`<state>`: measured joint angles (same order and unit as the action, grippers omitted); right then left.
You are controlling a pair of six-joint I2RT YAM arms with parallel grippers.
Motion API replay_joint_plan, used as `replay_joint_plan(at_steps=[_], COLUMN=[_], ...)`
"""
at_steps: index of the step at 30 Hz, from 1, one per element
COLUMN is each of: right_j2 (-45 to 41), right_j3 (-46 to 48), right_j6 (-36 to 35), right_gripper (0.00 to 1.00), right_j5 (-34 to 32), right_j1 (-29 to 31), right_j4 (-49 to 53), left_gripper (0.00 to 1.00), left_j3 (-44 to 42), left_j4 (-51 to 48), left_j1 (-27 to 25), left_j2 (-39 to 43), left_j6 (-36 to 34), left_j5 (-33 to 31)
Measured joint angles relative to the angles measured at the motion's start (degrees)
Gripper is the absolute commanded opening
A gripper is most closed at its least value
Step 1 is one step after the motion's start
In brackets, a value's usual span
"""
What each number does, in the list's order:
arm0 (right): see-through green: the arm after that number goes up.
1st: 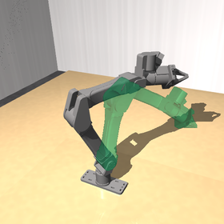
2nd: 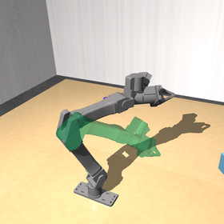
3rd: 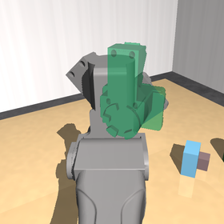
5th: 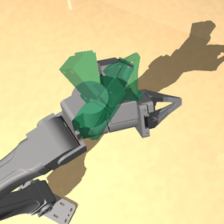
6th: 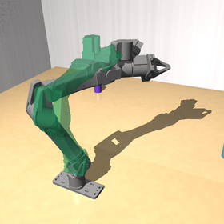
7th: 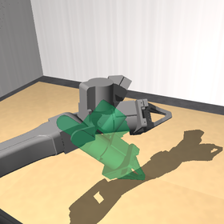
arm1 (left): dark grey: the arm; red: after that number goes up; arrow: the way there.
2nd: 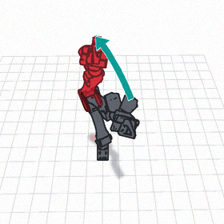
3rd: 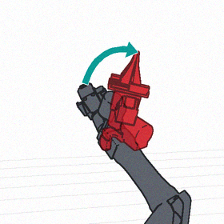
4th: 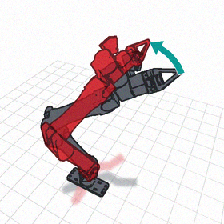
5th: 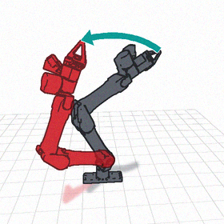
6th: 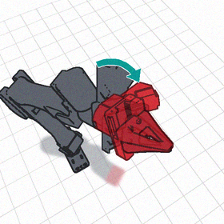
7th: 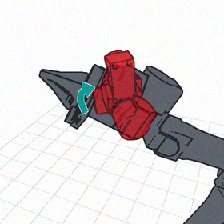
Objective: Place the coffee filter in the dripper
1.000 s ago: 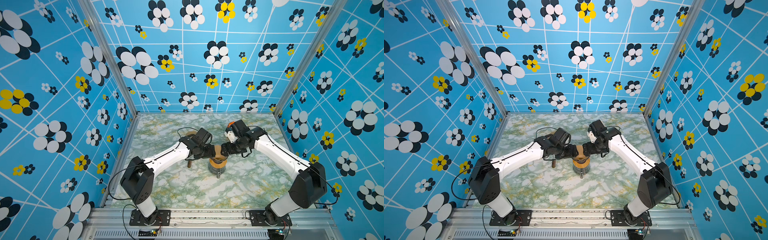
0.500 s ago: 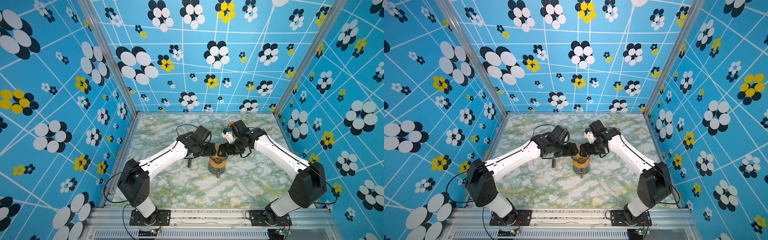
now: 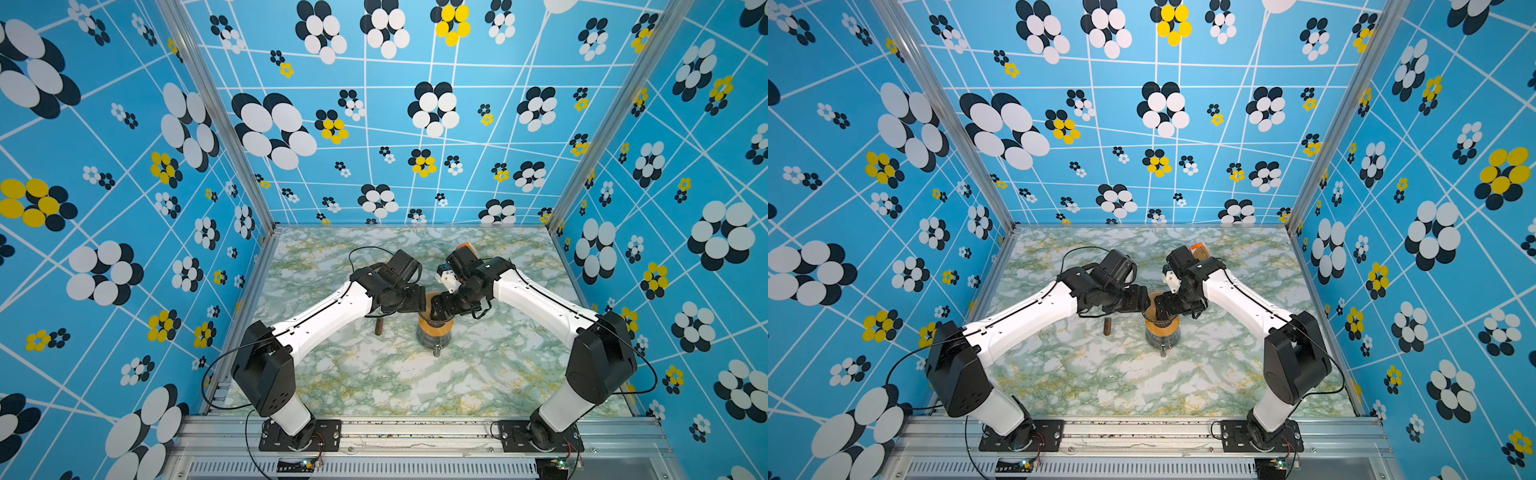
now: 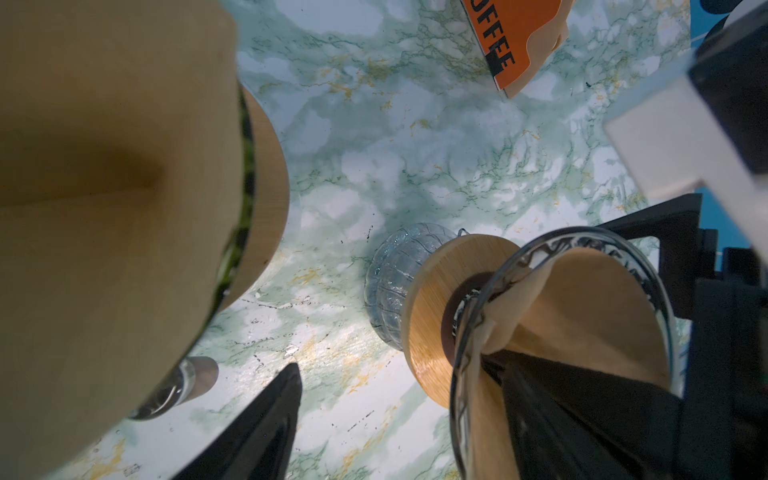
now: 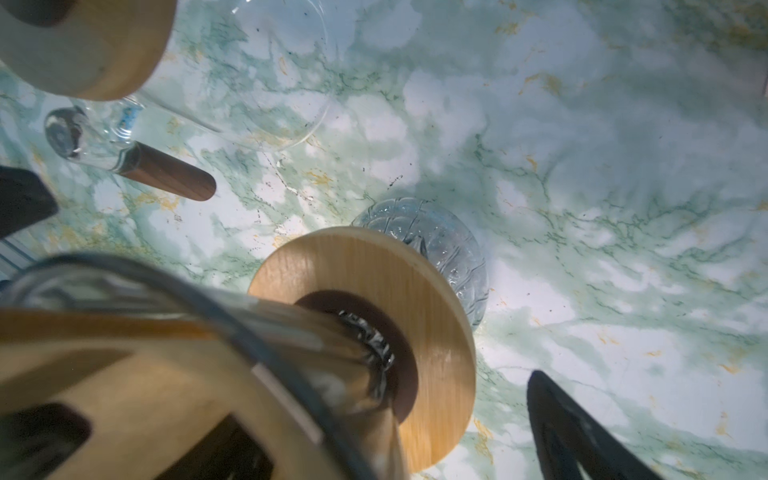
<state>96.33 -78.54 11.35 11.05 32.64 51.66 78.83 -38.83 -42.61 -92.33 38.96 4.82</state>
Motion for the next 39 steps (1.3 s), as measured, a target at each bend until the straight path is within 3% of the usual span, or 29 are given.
replay_joint_plan(at_steps=[17,39], right_j2=[1.95,1.38], right_j3=[-1.18,-0.85], right_j6=[-0.22,0.09], right_gripper=[0.92,0.91], right_j5=[-4.83,-4.66], right_j1=[0.35,0.35], right_j4=[1.95,1.16], left_gripper=[0.77,0.77], left_j3=[-0.02,-1.16], left_j4=[0.24,1.2], left_j1=[0.11,0.11], left_j2=[-0.28,-1.01], left_j6=[0.0,0.02], left_j5=[-0.2,-0.2])
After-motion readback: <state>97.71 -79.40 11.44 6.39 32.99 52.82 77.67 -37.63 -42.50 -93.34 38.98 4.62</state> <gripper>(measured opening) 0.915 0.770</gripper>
